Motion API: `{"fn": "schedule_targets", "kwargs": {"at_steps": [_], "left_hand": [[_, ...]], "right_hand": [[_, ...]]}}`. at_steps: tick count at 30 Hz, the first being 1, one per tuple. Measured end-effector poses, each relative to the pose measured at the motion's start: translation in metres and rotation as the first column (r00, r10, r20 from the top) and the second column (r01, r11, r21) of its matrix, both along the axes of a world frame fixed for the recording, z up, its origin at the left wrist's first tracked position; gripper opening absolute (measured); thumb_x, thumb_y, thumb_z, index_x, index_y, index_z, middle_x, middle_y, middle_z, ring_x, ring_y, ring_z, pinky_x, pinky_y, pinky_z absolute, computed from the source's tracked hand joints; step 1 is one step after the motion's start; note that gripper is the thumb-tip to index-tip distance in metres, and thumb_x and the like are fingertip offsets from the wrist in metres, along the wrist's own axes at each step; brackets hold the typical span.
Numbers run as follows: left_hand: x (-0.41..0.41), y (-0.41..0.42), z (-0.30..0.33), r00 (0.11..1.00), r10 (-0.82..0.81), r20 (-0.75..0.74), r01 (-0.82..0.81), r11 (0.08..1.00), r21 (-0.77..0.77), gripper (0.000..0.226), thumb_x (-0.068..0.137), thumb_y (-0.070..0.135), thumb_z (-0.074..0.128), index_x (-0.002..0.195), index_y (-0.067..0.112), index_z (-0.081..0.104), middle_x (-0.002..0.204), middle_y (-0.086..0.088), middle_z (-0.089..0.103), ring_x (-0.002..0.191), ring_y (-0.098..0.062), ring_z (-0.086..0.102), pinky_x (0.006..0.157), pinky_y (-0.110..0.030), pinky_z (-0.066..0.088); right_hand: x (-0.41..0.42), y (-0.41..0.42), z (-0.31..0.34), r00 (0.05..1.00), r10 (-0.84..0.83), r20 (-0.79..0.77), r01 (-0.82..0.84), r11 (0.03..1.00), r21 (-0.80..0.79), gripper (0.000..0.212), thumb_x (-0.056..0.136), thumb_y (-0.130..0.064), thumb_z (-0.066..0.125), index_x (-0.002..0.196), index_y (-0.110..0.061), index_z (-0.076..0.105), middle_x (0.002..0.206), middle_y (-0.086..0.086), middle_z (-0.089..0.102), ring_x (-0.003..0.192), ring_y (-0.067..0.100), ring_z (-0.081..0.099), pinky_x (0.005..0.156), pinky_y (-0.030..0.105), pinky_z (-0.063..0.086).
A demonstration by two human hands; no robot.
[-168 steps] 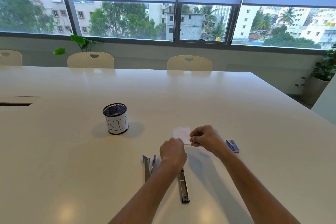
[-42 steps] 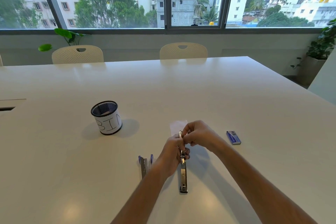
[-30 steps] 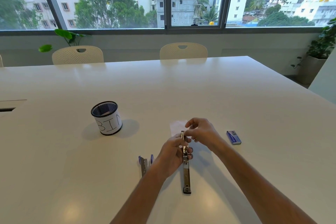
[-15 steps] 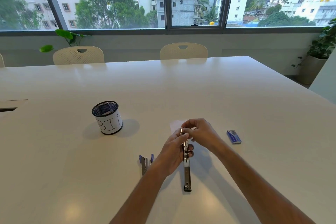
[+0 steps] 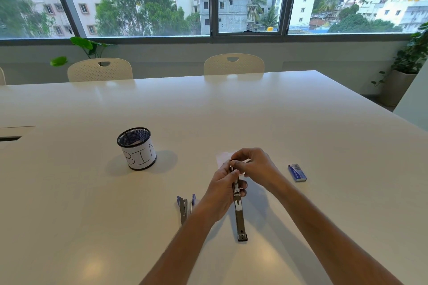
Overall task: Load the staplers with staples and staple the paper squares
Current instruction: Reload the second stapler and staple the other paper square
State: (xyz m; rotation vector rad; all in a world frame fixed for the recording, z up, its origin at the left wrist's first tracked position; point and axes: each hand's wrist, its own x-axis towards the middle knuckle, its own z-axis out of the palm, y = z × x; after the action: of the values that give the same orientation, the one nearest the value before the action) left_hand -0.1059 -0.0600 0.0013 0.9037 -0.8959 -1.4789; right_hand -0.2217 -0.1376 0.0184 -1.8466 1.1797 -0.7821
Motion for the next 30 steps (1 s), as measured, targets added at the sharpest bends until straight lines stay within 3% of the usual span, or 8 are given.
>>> {"fn": "schedule_targets", "kwargs": {"at_steps": [6, 12, 16, 19, 21, 24, 28, 30], "left_hand": [[-0.001, -0.002, -0.001, 0.995, 0.092, 0.023, -0.092, 0.996, -0.012, 0.027, 0.099, 0.008, 0.044, 0.117, 0.018, 0.061, 0.074, -0.001, 0.057, 0.054, -0.015, 0.05, 0.048, -0.026, 0.04], [0.0, -0.003, -0.003, 0.994, 0.105, -0.033, -0.104, 0.994, 0.015, 0.029, 0.099, 0.008, 0.045, 0.12, 0.018, 0.062, 0.082, -0.007, 0.057, 0.056, -0.017, 0.051, 0.05, -0.028, 0.042], [0.006, -0.005, 0.005, 0.986, 0.117, -0.116, -0.108, 0.991, 0.081, 0.023, 0.099, 0.022, 0.046, 0.109, 0.013, 0.064, 0.085, -0.01, 0.06, 0.057, -0.018, 0.054, 0.052, -0.031, 0.045], [0.012, -0.008, 0.01, 0.961, 0.165, -0.221, -0.128, 0.976, 0.175, 0.03, 0.097, 0.035, 0.047, 0.103, 0.009, 0.062, 0.081, -0.009, 0.06, 0.056, -0.019, 0.054, 0.052, -0.033, 0.045], [0.016, -0.01, 0.013, 0.944, 0.181, -0.276, -0.127, 0.971, 0.202, 0.037, 0.097, 0.042, 0.045, 0.104, 0.009, 0.059, 0.079, -0.009, 0.06, 0.057, -0.02, 0.054, 0.054, -0.033, 0.045], [0.02, -0.012, 0.015, 0.92, 0.211, -0.331, -0.138, 0.963, 0.231, 0.046, 0.096, 0.048, 0.041, 0.113, 0.007, 0.054, 0.081, -0.012, 0.057, 0.061, -0.024, 0.053, 0.055, -0.032, 0.045], [0.019, -0.01, 0.015, 0.906, 0.211, -0.366, -0.126, 0.962, 0.243, 0.053, 0.094, 0.053, 0.042, 0.115, 0.005, 0.051, 0.079, -0.013, 0.055, 0.062, -0.025, 0.052, 0.056, -0.034, 0.045], [0.017, -0.009, 0.015, 0.909, 0.2, -0.367, -0.115, 0.964, 0.241, 0.055, 0.094, 0.054, 0.042, 0.119, 0.006, 0.05, 0.078, -0.012, 0.055, 0.062, -0.023, 0.052, 0.054, -0.034, 0.048]], "right_hand": [[0.002, 0.005, 0.001, 0.999, -0.011, 0.035, 0.011, 1.0, -0.02, 0.008, 0.085, -0.029, 0.071, 0.092, -0.026, 0.072, 0.085, -0.01, 0.072, 0.07, 0.004, 0.068, 0.061, 0.016, 0.049], [0.0, 0.007, 0.003, 0.998, 0.006, 0.062, -0.005, 1.0, -0.025, 0.008, 0.089, -0.024, 0.066, 0.093, -0.03, 0.071, 0.081, -0.009, 0.072, 0.07, 0.005, 0.068, 0.059, 0.018, 0.052], [-0.006, 0.012, 0.002, 0.997, 0.052, 0.063, -0.053, 0.998, 0.021, 0.035, 0.092, -0.008, 0.054, 0.118, -0.031, 0.06, 0.096, -0.006, 0.068, 0.074, 0.011, 0.067, 0.066, 0.029, 0.058], [-0.017, 0.021, -0.004, 0.983, 0.159, -0.086, -0.164, 0.986, -0.042, 0.066, 0.084, 0.001, 0.059, 0.136, -0.037, 0.043, 0.115, -0.008, 0.059, 0.082, 0.011, 0.065, 0.073, 0.03, 0.058], [-0.024, 0.029, -0.011, 0.948, 0.272, -0.167, -0.284, 0.958, -0.048, 0.088, 0.078, -0.006, 0.071, 0.143, -0.045, 0.028, 0.126, -0.012, 0.051, 0.094, 0.008, 0.061, 0.077, 0.028, 0.057], [-0.031, 0.04, -0.023, 0.883, 0.357, -0.305, -0.397, 0.914, -0.08, 0.12, 0.061, -0.039, 0.086, 0.144, -0.056, 0.002, 0.132, -0.023, 0.036, 0.108, 0.002, 0.051, 0.085, 0.022, 0.051], [-0.031, 0.047, -0.031, 0.903, 0.331, -0.275, -0.386, 0.905, -0.179, 0.125, 0.054, -0.051, 0.085, 0.144, -0.056, -0.003, 0.131, -0.037, 0.027, 0.113, -0.008, 0.045, 0.089, 0.022, 0.046], [-0.03, 0.049, -0.028, 0.924, 0.316, -0.218, -0.36, 0.909, -0.211, 0.122, 0.054, -0.058, 0.082, 0.145, -0.054, 0.001, 0.136, -0.035, 0.028, 0.114, -0.009, 0.046, 0.091, 0.018, 0.045]]}}
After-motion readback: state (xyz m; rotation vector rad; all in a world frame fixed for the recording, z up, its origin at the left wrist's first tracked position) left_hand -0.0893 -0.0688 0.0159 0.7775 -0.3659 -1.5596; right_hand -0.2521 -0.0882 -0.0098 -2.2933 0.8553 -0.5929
